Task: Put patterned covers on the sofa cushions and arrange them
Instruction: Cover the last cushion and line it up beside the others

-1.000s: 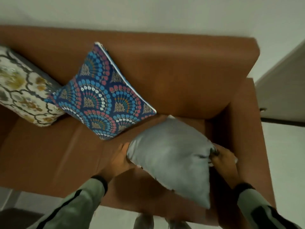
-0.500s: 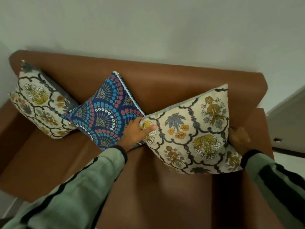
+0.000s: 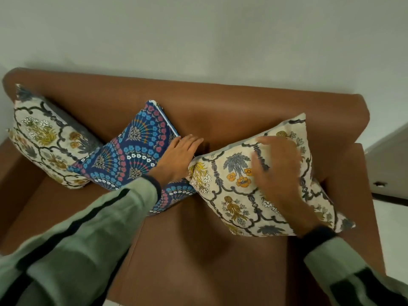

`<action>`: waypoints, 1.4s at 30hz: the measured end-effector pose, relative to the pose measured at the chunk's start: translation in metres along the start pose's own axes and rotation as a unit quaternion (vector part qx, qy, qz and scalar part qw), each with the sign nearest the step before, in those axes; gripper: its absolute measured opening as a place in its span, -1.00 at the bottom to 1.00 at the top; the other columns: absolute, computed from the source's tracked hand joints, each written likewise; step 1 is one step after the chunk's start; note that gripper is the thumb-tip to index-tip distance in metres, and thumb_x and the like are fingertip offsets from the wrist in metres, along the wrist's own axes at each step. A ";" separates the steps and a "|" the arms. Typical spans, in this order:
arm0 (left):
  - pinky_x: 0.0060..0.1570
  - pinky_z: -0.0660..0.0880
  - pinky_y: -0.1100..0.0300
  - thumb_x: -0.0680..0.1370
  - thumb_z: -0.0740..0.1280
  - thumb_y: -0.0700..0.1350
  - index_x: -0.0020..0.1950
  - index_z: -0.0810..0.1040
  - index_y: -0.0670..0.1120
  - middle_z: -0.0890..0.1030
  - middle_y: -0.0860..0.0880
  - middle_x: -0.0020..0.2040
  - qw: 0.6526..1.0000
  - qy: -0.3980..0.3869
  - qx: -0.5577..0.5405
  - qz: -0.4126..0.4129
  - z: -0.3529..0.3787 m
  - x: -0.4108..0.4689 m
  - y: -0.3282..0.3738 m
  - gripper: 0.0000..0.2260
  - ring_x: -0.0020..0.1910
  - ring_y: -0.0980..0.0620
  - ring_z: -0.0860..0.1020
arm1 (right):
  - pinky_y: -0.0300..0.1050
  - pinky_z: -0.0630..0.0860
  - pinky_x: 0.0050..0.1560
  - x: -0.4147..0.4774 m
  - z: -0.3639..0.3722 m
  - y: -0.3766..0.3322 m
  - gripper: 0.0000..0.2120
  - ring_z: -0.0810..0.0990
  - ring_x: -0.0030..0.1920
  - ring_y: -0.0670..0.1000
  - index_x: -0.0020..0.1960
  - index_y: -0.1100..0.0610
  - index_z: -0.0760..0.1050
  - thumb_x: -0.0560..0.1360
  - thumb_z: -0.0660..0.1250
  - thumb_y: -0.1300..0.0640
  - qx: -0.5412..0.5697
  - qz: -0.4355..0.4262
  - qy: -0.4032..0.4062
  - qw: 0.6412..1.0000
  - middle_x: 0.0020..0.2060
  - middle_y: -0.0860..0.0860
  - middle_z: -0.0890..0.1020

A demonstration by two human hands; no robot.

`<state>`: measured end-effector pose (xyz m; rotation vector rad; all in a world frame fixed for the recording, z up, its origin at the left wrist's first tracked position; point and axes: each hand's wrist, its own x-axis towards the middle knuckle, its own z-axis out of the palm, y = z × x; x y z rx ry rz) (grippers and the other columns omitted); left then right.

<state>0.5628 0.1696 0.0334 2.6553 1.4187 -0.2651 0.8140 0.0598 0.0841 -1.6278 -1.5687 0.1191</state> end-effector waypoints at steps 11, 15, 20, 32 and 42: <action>0.35 -0.09 -0.57 0.26 0.49 0.34 0.52 0.22 0.05 0.21 -0.16 0.46 0.951 -0.146 0.271 -0.021 0.016 -0.034 -0.056 -0.07 0.48 -0.17 0.14 | 0.20 0.06 0.51 -0.034 0.029 0.048 -0.24 0.45 0.38 0.17 0.38 0.12 0.37 0.35 0.37 -0.31 -0.319 -0.071 -0.240 0.914 0.28 0.14 0.56; 0.37 -0.06 -0.55 0.34 0.47 0.28 0.42 0.37 0.10 0.26 -0.16 0.42 0.965 -0.095 0.244 0.004 0.010 -0.058 -0.063 -0.29 0.47 -0.19 0.17 | 0.20 0.10 0.50 -0.039 0.028 0.049 -0.47 0.47 0.35 0.17 0.30 0.14 0.48 0.48 0.26 -0.19 -0.331 -0.069 -0.209 0.918 0.25 0.14 0.59; 0.32 0.05 -0.58 0.37 0.51 0.16 0.23 0.57 0.05 0.43 -0.15 0.35 0.974 -0.010 0.221 0.040 -0.001 -0.082 -0.079 -0.52 0.42 -0.19 0.32 | 0.19 0.18 0.35 -0.026 0.045 0.037 -0.88 0.58 0.16 0.21 -0.05 0.18 0.62 0.41 0.42 0.27 -0.295 -0.072 -0.146 0.941 -0.07 0.11 0.69; 0.37 -0.05 -0.55 0.53 0.39 -0.09 0.39 0.38 0.04 0.25 -0.18 0.46 0.992 -0.016 0.123 0.014 -0.012 -0.034 -0.058 -0.55 0.53 -0.17 0.07 | 0.17 0.18 0.26 -0.020 0.067 0.027 -0.82 0.62 0.06 0.19 -0.11 0.16 0.67 0.38 0.43 0.39 -0.214 -0.068 -0.155 0.962 -0.12 0.09 0.72; 0.43 -0.21 -0.45 0.49 0.35 0.06 0.57 -0.24 0.11 -0.18 -0.16 0.62 0.990 0.020 0.136 -0.034 -0.016 -0.060 -0.037 -0.12 0.59 -0.16 -0.19 | 0.27 0.13 0.49 -0.010 0.054 -0.013 -0.62 0.36 0.48 0.13 0.37 0.12 0.45 0.62 0.14 0.01 -0.258 -0.077 -0.229 0.935 0.38 0.12 0.53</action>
